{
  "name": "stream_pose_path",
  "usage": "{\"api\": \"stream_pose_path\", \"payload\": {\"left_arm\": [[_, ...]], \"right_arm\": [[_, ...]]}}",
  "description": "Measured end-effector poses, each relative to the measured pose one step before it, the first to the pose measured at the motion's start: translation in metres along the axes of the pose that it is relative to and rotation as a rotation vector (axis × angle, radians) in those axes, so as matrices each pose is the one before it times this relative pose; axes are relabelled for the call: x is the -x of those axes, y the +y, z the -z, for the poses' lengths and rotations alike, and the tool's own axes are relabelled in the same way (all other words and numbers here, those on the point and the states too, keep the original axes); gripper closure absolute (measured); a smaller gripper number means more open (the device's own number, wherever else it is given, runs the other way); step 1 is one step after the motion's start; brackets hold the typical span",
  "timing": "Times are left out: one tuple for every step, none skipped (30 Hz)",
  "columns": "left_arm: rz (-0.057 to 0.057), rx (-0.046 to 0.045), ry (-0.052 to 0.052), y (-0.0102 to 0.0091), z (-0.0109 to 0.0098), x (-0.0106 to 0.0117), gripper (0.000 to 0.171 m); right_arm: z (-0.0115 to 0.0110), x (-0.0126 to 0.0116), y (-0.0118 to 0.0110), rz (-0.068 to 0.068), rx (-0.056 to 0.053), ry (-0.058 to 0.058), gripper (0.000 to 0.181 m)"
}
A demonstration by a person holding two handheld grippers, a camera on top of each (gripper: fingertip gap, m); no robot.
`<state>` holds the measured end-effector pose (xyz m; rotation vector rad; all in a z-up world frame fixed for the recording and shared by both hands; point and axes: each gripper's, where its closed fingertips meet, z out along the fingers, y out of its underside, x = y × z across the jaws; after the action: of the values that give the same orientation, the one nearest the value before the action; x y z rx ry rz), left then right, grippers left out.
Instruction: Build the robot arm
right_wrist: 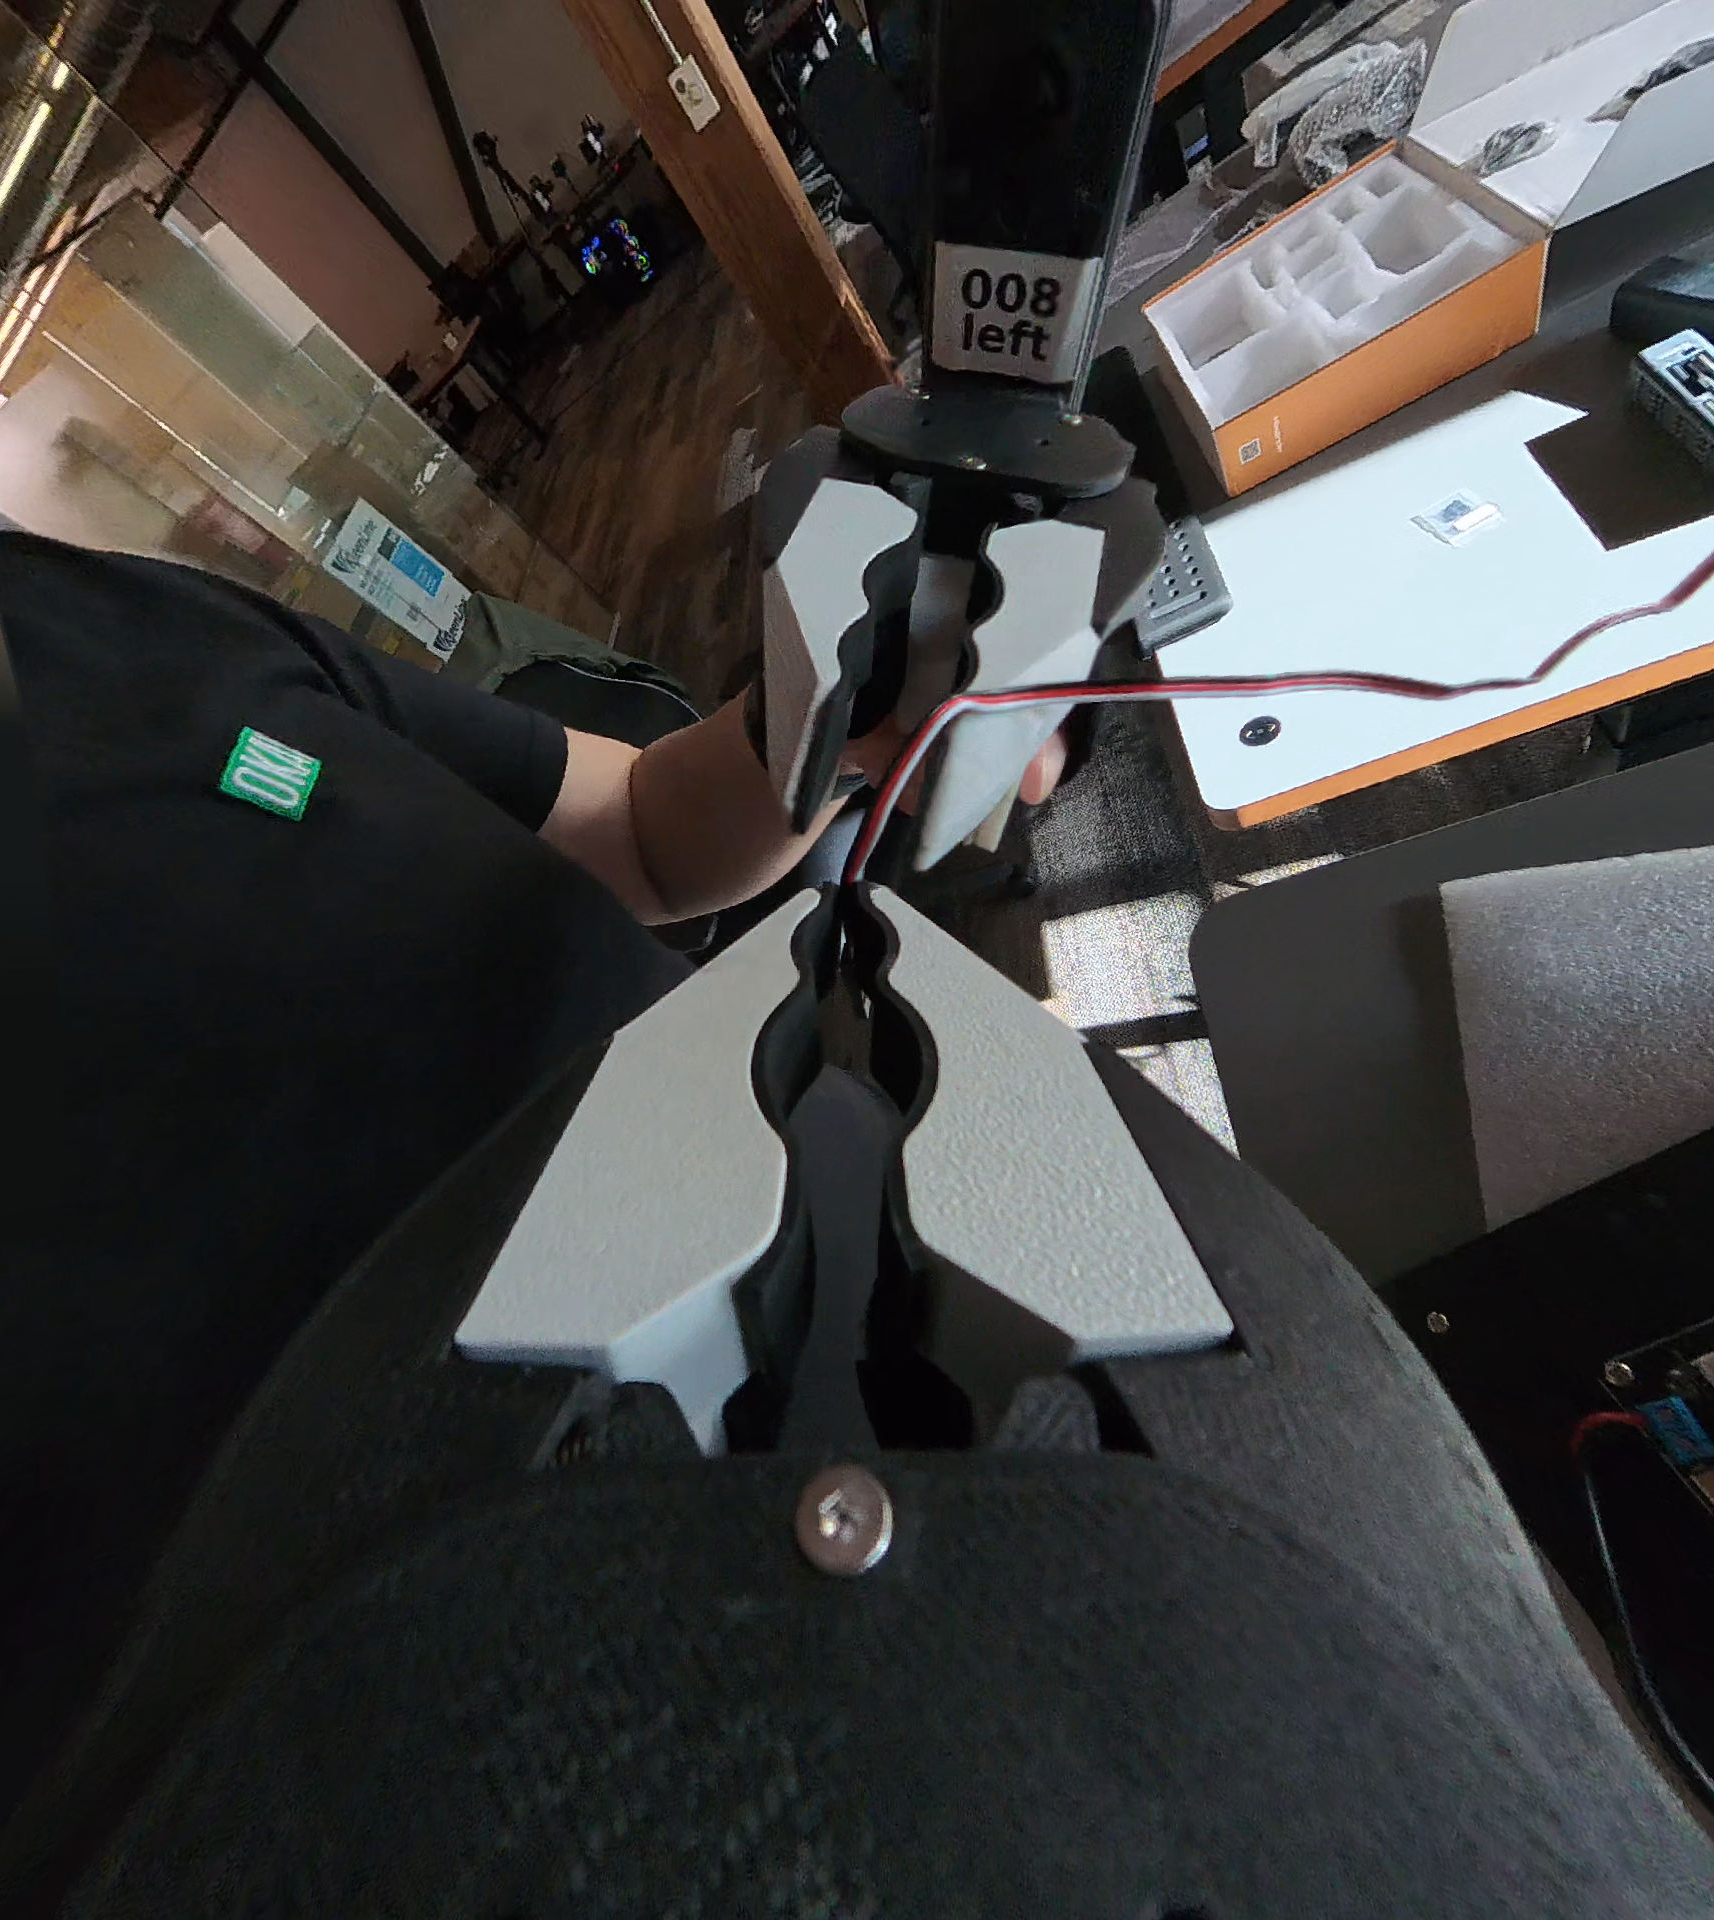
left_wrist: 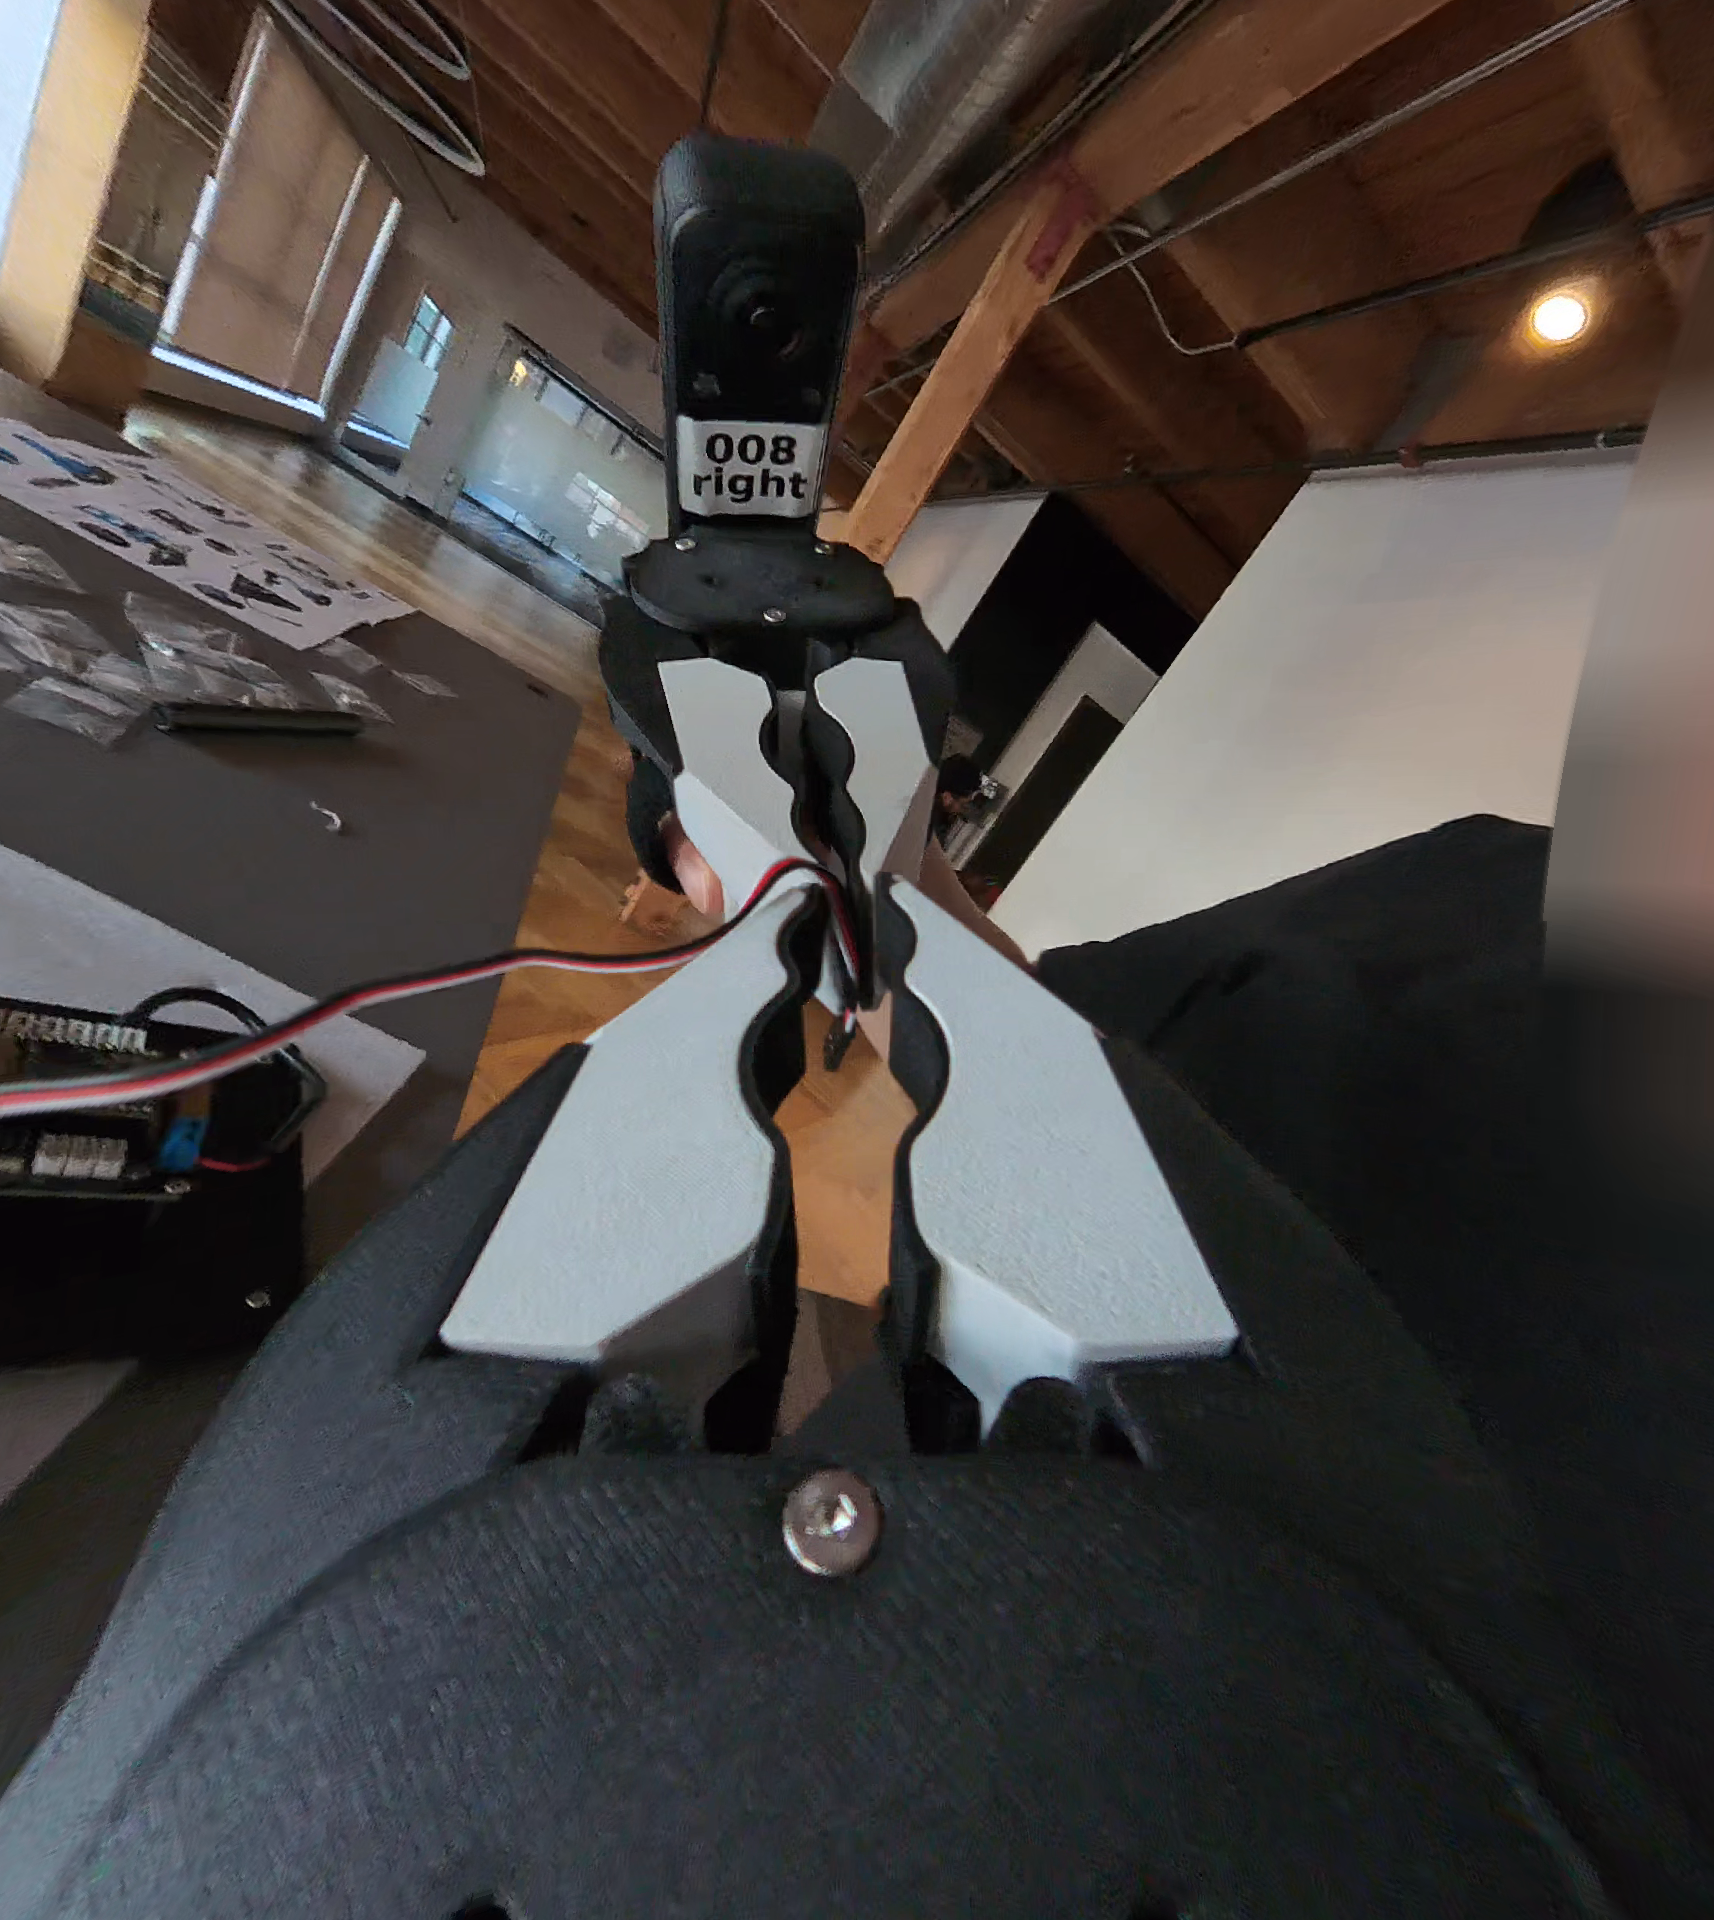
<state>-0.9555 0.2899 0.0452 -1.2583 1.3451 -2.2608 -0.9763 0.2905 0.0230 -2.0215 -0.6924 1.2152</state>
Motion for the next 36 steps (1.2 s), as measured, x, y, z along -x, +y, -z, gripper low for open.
{"api": "stream_pose_path", "payload": {"left_arm": [[-0.0231,-0.00715,-0.0197,-0.00086,-0.00408,0.00350,0.168],[-0.0260,0.00175,-0.0322,0.00018,-0.00342,0.00493,0.168],[-0.0189,0.00459,-0.0284,-0.00003,-0.00248,0.00390,0.170],[-0.0104,0.00308,-0.0245,-0.00078,-0.00170,0.00306,0.170],[-0.0057,0.00758,-0.0197,-0.00057,-0.00135,0.00229,0.170],[-0.0011,0.01242,-0.0158,-0.00026,-0.00081,0.00173,0.170],[-0.0003,0.01218,-0.0175,-0.00055,-0.00043,0.00201,0.170],[-0.0066,0.01298,-0.0232,-0.00073,0.00009,0.00261,0.170],[-0.0140,0.01238,-0.0287,-0.00102,0.00046,0.00315,0.170],[-0.0154,0.00928,-0.0272,-0.00166,0.00065,0.00272,0.170],[-0.0124,0.00646,-0.0187,-0.00224,0.00059,0.00147,0.170],[-0.0080,0.00633,-0.0145,-0.00207,0.00036,0.00089,0.170],[-0.0061,0.00741,-0.0197,-0.00187,0.00006,0.00181,0.170],[-0.0109,0.00723,-0.0261,-0.00168,-0.00024,0.00236,0.170],[-0.0172,0.00930,-0.0281,-0.00097,-0.00053,0.00237,0.170],[-0.0191,0.01075,-0.0268,-0.00061,-0.00095,0.00201,0.170],[-0.0159,0.00843,-0.0230,-0.00069,-0.00111,0.00154,0.170],[-0.0106,0.00399,-0.0172,-0.00099,-0.00111,0.00106,0.170],[-0.0056,0.00008,-0.0113,-0.00136,-0.00111,0.00077,0.170],[-0.0012,-0.00177,-0.0094,-0.00127,-0.00096,0.00102,0.170],[0.0000,-0.00324,-0.0093,-0.00140,-0.00088,0.00156,0.170],[-0.0014,-0.00384,-0.0048,-0.00128,-0.00073,0.00112,0.170],[0.0000,-0.00258,0.0001,-0.00105,-0.00089,0.00068,0.170],[0.0024,-0.00071,0.0007,-0.00069,-0.00084,0.00094,0.170],[0.0026,0.00017,0.0009,-0.00045,-0.00108,0.00105,0.170],[0.0022,0.00077,0.0021,-0.00037,-0.00104,0.00091,0.170],[0.0014,0.00251,0.0001,-0.00002,-0.00118,0.00117,0.170],[-0.0022,0.00356,-0.0024,0.00024,-0.00098,0.00155,0.170],[-0.0056,0.00357,0.0008,0.00014,-0.00094,0.00105,0.170],[-0.0041,0.00514,0.0022,0.00045,-0.00083,0.00079,0.170],[-0.0007,0.00754,0.0019,0.00073,-0.00110,0.00086,0.170],[0.0000,0.00686,0.0040,0.00059,-0.00111,0.00061,0.170],[-0.0021,0.00570,0.0048,0.00042,-0.00128,0.00035,0.170],[-0.0036,0.00336,0.0027,0.00028,-0.00108,0.00069,0.170],[-0.0023,-0.00383,0.0072,-0.00042,-0.00054,0.00011,0.170],[0.0046,-0.01346,0.0134,-0.00148,0.00082,-0.00049,0.163]], "right_arm": [[0.00122,-0.00136,0.00042,-0.0075,0.0017,-0.0014,0.180],[0.00106,-0.00101,0.00071,-0.0078,0.0036,-0.0033,0.179],[0.00189,-0.00349,0.00096,-0.0017,0.0049,0.0140,0.180],[0.00297,-0.00521,0.00089,0.0026,0.0062,0.0249,0.180],[0.00293,-0.00330,0.00022,0.0027,0.0044,0.0122,0.179],[0.00239,-0.00168,0.00068,0.0010,0.0092,0.0033,0.179],[0.00230,-0.00117,0.00071,0.0033,0.0138,0.0038,0.177],[0.00207,-0.00148,-0.00004,0.0068,0.0114,0.0083,0.177],[0.00194,-0.00161,-0.00002,0.0076,0.0127,0.0125,0.176],[0.00177,-0.00158,0.00092,0.0099,0.0207,0.0153,0.171],[0.00198,-0.00162,0.00181,0.0149,0.0297,0.0185,0.168],[0.00225,-0.00231,0.00057,0.0211,0.0249,0.0241,0.166],[0.00236,-0.00277,-0.00061,0.0191,0.0183,0.0282,0.167],[0.00197,-0.00325,-0.00183,0.0089,0.0117,0.0293,0.166],[0.00084,-0.00312,-0.00186,-0.0033,0.0114,0.0278,0.166],[-0.00020,-0.00095,-0.00141,-0.0039,0.0146,0.0154,0.165],[-0.00115,0.00100,-0.00109,0.0033,0.0125,0.0047,0.165],[-0.00164,0.00076,-0.00048,0.0023,0.0130,0.0041,0.165],[-0.00138,-0.00110,-0.00080,-0.0084,0.0081,0.0115,0.164],[-0.00098,-0.00249,-0.00098,-0.0174,0.0033,0.0144,0.164],[-0.00093,-0.00317,-0.00145,-0.0172,-0.0014,0.0155,0.163],[-0.00073,-0.00317,-0.00192,-0.0113,-0.0066,0.0150,0.163],[-0.00091,-0.00307,-0.00112,-0.0089,-0.0044,0.0138,0.163],[-0.00099,-0.00232,0.00030,-0.0029,0.0053,0.0100,0.163],[-0.00104,-0.00183,0.00111,0.0025,0.0098,0.0072,0.164],[-0.00090,-0.00245,0.00027,0.0008,0.0057,0.0095,0.164],[-0.00067,-0.00175,-0.00033,0.0000,0.0004,0.0025,0.167],[-0.00038,0.00059,0.00051,0.0051,0.0056,-0.0140,0.178],[-0.00022,-0.00113,-0.00019,-0.0038,0.0013,-0.0028,0.178],[-0.00002,-0.00191,0.00030,-0.0009,0.0036,0.0032,0.178],[-0.00002,-0.00085,0.00074,0.0131,0.0058,0.0005,0.178],[0.00006,-0.00148,0.00089,0.0148,0.0059,0.0071,0.178],[0.00024,-0.00214,0.00025,0.0068,0.0023,0.0100,0.178],[0.00023,-0.00072,0.00107,0.0052,0.0068,-0.0008,0.178],[0.00033,-0.00069,0.00065,0.0094,0.0057,-0.0008,0.178],[0.00063,-0.00171,-0.00010,0.0129,-0.0023,0.0035,0.178]]}}
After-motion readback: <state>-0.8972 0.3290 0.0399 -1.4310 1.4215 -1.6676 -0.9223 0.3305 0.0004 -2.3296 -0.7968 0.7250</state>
